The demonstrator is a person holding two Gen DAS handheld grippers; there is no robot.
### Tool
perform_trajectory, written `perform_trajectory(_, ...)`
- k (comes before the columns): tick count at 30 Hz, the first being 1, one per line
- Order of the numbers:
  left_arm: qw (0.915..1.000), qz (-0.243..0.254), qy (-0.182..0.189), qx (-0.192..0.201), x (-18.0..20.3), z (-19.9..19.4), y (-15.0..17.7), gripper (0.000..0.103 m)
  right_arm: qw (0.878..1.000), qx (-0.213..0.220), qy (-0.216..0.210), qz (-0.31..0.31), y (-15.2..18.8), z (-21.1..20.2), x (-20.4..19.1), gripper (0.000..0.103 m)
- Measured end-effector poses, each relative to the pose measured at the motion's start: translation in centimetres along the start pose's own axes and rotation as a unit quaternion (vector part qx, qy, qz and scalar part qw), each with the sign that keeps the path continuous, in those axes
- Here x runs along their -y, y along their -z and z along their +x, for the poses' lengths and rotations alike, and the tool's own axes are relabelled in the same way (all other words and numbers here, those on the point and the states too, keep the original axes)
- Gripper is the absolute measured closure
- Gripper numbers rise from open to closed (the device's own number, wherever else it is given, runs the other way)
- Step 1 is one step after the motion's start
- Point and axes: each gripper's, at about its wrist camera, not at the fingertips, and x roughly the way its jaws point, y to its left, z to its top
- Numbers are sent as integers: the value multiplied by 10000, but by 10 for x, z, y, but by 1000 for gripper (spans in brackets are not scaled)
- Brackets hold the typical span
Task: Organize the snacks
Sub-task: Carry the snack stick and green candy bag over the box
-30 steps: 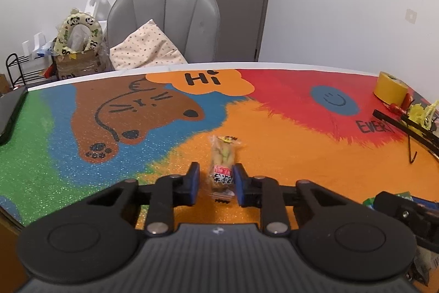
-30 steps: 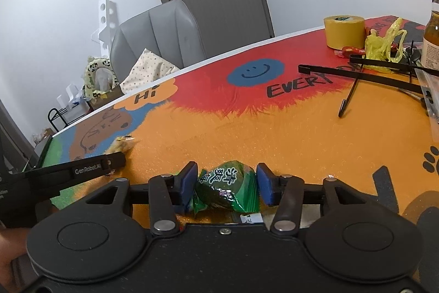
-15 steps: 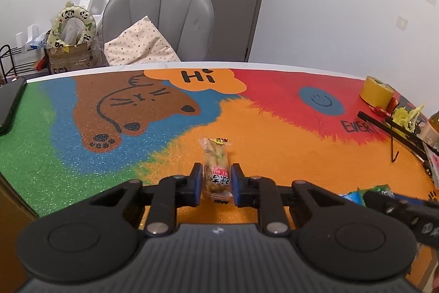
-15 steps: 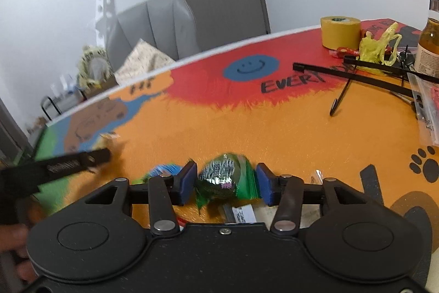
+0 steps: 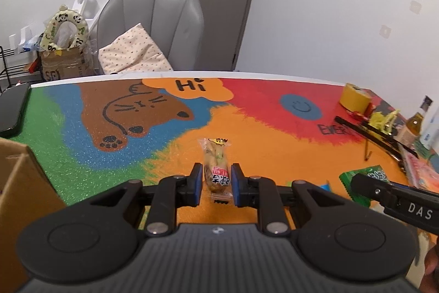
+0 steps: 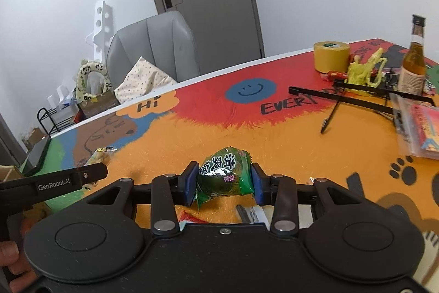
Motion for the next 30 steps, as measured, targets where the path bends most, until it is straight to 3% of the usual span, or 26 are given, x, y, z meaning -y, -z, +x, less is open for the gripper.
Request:
perform_trajectory(18, 9993, 207, 322, 3, 3, -72, 13, 83, 9996, 227, 125, 90, 23, -62, -20, 65)
perform_trajectory(30, 9983, 187, 529, 157, -17, -117, 9, 83, 9990, 433, 16, -63, 24, -89, -50, 65)
